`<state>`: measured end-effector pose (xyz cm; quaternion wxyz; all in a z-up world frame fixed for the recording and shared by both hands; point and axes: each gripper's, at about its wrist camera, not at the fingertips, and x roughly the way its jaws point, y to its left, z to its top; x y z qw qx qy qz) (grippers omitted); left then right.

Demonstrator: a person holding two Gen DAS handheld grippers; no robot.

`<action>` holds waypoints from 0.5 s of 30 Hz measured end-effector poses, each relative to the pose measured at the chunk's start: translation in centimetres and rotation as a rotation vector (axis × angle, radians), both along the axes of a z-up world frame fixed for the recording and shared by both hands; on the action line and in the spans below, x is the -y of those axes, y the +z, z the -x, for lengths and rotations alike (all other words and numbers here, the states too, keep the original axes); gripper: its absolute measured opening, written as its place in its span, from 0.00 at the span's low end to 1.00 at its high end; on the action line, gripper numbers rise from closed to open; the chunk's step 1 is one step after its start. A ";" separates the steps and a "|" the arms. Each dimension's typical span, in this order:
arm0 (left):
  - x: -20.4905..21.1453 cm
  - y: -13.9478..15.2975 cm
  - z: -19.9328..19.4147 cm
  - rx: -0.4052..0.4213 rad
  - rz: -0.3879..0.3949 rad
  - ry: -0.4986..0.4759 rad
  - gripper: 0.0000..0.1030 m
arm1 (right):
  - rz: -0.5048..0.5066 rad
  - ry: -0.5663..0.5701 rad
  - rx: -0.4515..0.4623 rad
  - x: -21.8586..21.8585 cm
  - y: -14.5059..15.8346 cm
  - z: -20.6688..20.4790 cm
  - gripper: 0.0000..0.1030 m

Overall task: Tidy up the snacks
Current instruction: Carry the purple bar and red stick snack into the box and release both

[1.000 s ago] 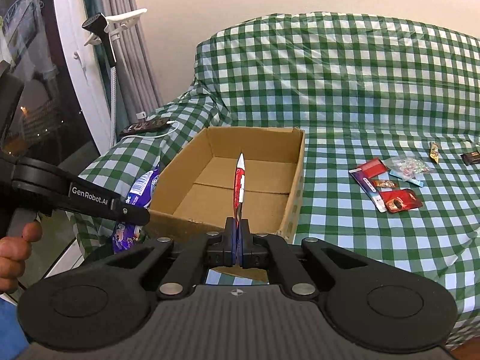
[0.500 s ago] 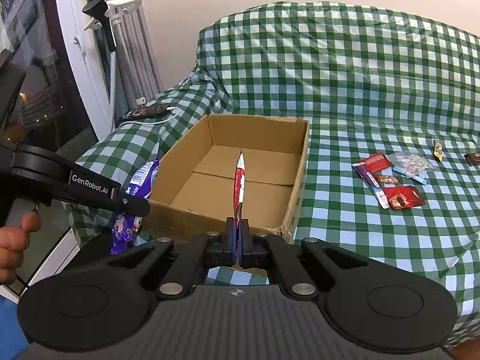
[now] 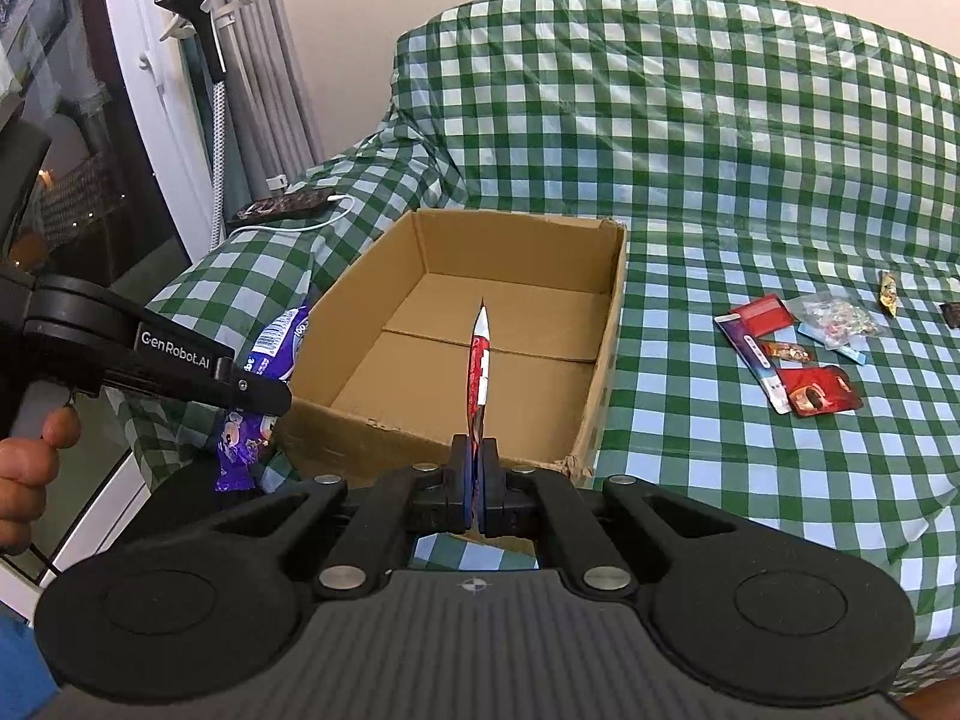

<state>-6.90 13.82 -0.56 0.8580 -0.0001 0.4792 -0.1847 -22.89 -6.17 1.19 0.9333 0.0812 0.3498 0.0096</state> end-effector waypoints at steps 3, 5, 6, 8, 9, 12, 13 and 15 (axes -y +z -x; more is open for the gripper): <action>0.1 0.0 -0.9 0.002 -0.004 0.004 0.15 | -0.004 -0.002 -0.007 0.1 -0.3 -0.9 0.02; 0.2 0.0 -1.4 0.004 -0.005 0.006 0.15 | -0.010 -0.006 -0.010 0.2 -0.5 -1.6 0.02; 0.3 -0.1 -1.8 0.005 -0.006 0.006 0.15 | -0.011 -0.009 -0.012 0.3 -0.5 -2.1 0.02; 0.5 -0.1 -2.5 0.010 -0.010 0.007 0.15 | -0.012 -0.011 -0.013 0.4 -0.7 -2.9 0.02; 0.6 -0.1 -2.9 0.012 -0.012 0.007 0.15 | -0.014 -0.012 -0.013 0.5 -0.8 -3.3 0.02; 1.0 -0.3 -4.3 0.017 -0.017 0.011 0.15 | -0.029 -0.020 -0.020 0.8 -1.1 -4.8 0.02; 1.2 -0.4 -4.8 0.018 -0.019 0.013 0.15 | -0.032 -0.021 -0.022 0.8 -1.3 -5.3 0.02; 1.7 -0.5 -5.8 0.022 -0.021 0.015 0.15 | -0.039 -0.023 -0.025 0.9 -1.6 -6.3 0.02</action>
